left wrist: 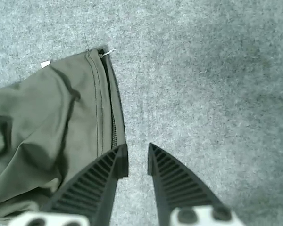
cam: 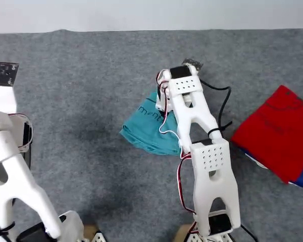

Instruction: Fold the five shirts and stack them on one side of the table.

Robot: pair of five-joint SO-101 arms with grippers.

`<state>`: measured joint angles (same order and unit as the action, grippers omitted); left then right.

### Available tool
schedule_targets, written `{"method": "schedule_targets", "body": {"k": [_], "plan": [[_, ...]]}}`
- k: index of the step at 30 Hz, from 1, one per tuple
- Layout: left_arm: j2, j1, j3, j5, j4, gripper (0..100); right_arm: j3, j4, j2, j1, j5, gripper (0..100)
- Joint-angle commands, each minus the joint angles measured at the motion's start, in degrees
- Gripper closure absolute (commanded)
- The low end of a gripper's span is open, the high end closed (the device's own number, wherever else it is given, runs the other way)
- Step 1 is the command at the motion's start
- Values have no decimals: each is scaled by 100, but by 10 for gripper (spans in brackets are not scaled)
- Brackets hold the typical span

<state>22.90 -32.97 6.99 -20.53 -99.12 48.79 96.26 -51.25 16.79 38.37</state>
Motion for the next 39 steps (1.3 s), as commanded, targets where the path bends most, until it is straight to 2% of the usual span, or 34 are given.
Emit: {"method": "schedule_targets", "body": {"k": [1,16,26,31,39], "plan": [[132,26,-57,-62,-88,924,554,567,901,127,-149,990],[176,9,-57,-62,-88,924,554,673,3336,31,-932,991],[176,9,-57,-62,-114,924,475,673,3925,-1209,-1574,991],[176,9,-57,-62,-123,924,-448,673,4251,-1684,-1881,991],[176,26,-57,-62,-123,924,-1433,541,4444,-2721,-3103,991]]}}
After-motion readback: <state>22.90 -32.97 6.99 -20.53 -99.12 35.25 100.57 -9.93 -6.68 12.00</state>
